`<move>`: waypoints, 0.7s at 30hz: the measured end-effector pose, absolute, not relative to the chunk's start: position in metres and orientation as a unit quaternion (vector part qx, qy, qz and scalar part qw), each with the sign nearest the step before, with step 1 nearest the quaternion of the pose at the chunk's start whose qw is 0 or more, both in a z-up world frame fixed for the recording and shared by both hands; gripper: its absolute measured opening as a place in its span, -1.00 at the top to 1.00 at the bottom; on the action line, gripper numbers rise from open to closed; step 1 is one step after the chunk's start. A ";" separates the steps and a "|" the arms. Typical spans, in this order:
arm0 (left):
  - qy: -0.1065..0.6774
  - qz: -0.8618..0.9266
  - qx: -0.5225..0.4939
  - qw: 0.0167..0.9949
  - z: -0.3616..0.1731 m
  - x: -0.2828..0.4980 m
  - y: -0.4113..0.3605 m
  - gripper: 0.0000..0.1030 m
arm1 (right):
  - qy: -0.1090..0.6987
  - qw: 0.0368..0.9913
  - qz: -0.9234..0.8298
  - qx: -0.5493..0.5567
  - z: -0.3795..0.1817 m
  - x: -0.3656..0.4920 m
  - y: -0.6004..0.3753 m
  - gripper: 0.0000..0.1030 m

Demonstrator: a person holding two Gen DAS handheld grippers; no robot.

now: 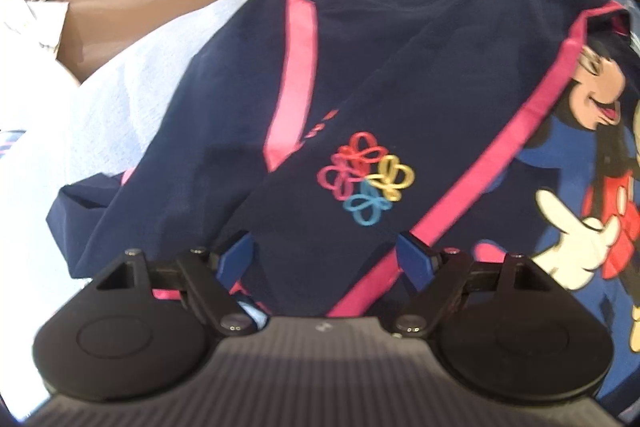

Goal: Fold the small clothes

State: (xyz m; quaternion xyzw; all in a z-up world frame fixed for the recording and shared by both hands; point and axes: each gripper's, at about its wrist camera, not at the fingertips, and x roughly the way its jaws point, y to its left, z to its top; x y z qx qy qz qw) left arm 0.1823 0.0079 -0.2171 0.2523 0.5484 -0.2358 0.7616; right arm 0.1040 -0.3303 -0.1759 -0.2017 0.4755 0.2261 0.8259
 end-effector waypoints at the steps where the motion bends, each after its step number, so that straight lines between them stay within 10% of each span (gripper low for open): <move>1: 0.547 -0.241 0.255 0.760 -0.216 0.179 0.005 -0.52 | 0.476 0.824 0.222 -0.210 -0.181 0.095 -0.328 -0.19; 6: 0.552 -0.250 0.274 0.747 -0.223 0.169 -0.009 -0.52 | 0.482 0.820 0.185 -0.246 -0.197 0.102 -0.322 -0.02; 9: 0.559 -0.247 0.266 0.746 -0.226 0.170 -0.010 -0.52 | 0.508 0.807 0.172 -0.250 -0.211 0.106 -0.327 0.72; 12: 0.563 -0.246 0.263 0.744 -0.226 0.171 -0.010 -0.53 | 0.520 0.811 0.149 -0.223 -0.209 0.103 -0.344 0.83; 19: 0.572 -0.249 0.258 0.738 -0.229 0.173 -0.009 -0.53 | 0.535 0.811 0.149 -0.181 -0.204 0.086 -0.366 0.81; 21: 0.575 -0.250 0.257 0.735 -0.229 0.173 -0.009 -0.55 | 0.531 0.829 0.130 -0.116 -0.189 0.092 -0.377 -0.09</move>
